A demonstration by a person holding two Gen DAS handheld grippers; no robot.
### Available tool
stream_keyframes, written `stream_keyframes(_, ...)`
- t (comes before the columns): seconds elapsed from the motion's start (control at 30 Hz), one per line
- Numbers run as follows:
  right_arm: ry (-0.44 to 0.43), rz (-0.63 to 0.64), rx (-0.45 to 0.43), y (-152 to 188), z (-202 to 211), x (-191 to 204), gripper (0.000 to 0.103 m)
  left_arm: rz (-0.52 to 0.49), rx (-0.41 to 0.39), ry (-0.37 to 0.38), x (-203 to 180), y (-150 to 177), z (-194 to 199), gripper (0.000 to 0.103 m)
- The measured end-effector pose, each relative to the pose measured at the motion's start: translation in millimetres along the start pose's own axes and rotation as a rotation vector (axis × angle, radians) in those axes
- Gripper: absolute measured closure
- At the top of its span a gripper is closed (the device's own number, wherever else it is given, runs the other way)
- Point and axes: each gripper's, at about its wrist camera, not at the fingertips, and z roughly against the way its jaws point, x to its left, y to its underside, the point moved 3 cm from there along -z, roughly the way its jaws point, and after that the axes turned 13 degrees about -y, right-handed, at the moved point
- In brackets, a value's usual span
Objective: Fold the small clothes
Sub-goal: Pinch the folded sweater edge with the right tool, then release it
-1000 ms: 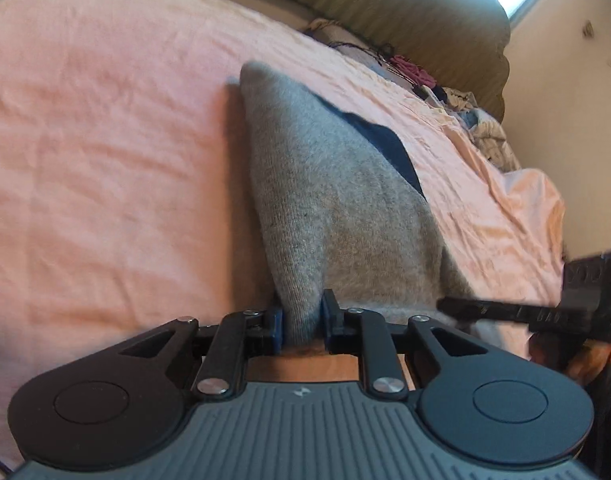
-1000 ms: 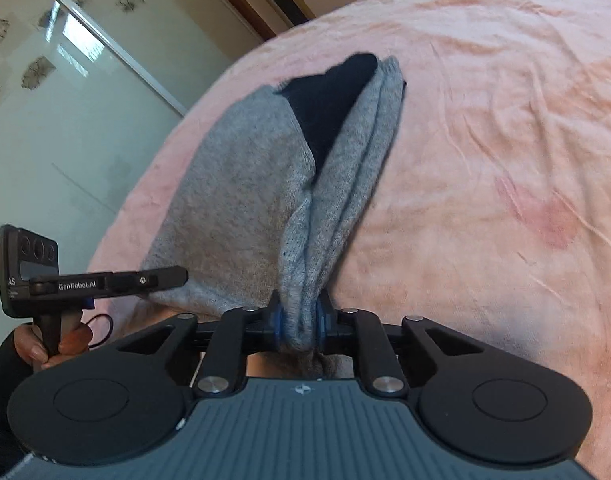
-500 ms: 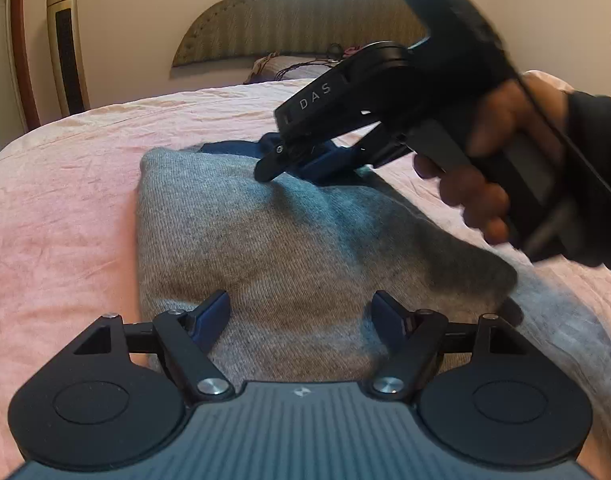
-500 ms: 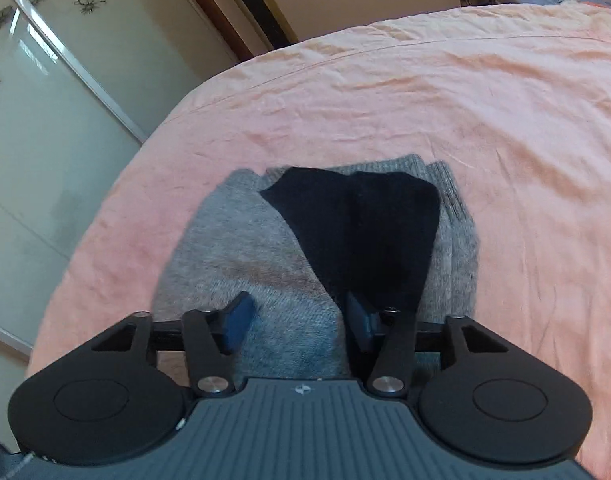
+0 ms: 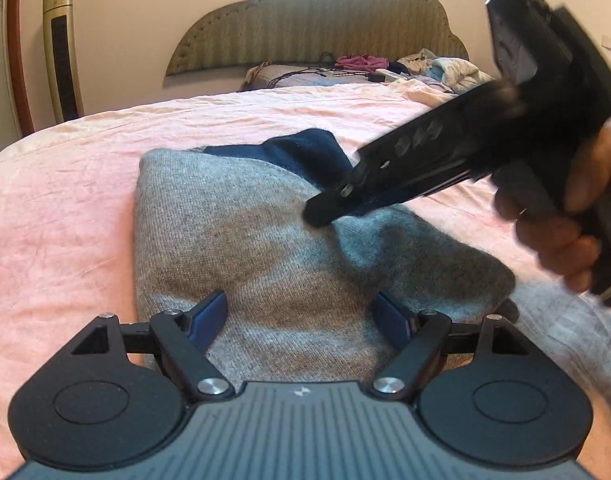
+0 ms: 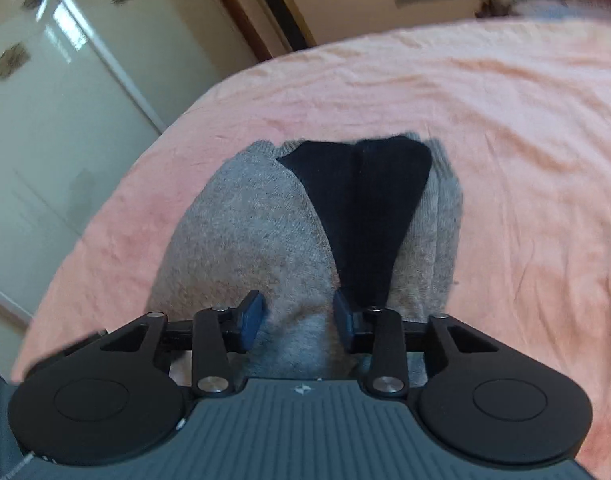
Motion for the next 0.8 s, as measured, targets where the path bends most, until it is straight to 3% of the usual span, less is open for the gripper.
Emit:
stream_keyframes(0.07, 0.008, -0.073, -0.006, -4, 12, 1, 0.066, 0.003, 0.001, 0.001, 1, -1, 1, 0.022)
stream_keyframes(0.23, -0.035, -0.075, -0.092, 0, 55, 19, 0.051, 0.002, -0.003, -0.005, 2, -2, -2, 0.022)
stream_keyframes(0.33, 0.002, -0.072, -0.051, 11, 58, 15, 0.049, 0.005, -0.004, -0.006, 1, -2, -1, 0.022)
stream_keyframes(0.4, 0.029, -0.074, 0.020, 25, 49, 11, 0.050, 0.028, -0.009, -0.004, 3, -2, 3, 0.022)
stream_keyframes(0.47, 0.071, -0.013, 0.052, 41, 42, 11, 0.066, 0.072, -0.015, 0.001, 9, 0, 11, 0.022)
stream_keyframes(0.53, 0.079, 0.011, 0.057, 45, 48, 13, 0.090, 0.120, -0.026, 0.008, 18, 4, 26, 0.022)
stream_keyframes(0.57, 0.032, -0.020, 0.049, 48, 56, 14, 0.090, 0.138, -0.034, 0.006, 23, 7, 34, 0.022)
stream_keyframes(0.67, 0.027, 0.004, 0.025, 52, 73, 21, 0.090, 0.156, -0.032, -0.023, 39, 19, 47, 0.022)
stream_keyframes(0.77, 0.019, -0.020, 0.088, 69, 62, 14, 0.091, 0.129, 0.011, -0.058, 49, 30, 53, 0.022)
stream_keyframes(0.8, 0.005, -0.030, 0.073, 73, 61, 11, 0.092, 0.107, 0.006, -0.073, 50, 33, 57, 0.022)
